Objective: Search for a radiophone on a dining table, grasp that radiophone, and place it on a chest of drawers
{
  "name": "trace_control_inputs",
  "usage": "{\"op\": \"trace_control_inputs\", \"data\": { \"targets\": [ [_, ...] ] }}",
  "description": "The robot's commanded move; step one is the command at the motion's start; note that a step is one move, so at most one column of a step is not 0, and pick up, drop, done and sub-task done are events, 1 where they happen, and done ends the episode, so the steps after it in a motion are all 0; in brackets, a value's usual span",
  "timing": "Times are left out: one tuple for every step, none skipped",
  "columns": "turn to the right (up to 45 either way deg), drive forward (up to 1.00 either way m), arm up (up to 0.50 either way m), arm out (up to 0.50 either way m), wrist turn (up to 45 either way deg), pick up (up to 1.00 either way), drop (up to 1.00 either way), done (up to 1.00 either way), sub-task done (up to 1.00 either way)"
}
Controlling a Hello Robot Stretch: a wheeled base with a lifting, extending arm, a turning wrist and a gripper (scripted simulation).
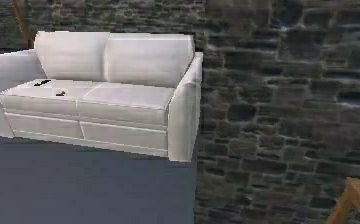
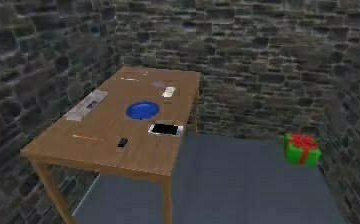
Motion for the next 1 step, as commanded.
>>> {"op": "trace_control_inputs", "data": {
  "targets": [
    [45.0, 0.00, 0.00, 0.00, 0.0, 0.00, 0.00, 0.00, 0.00]
  ]
}}
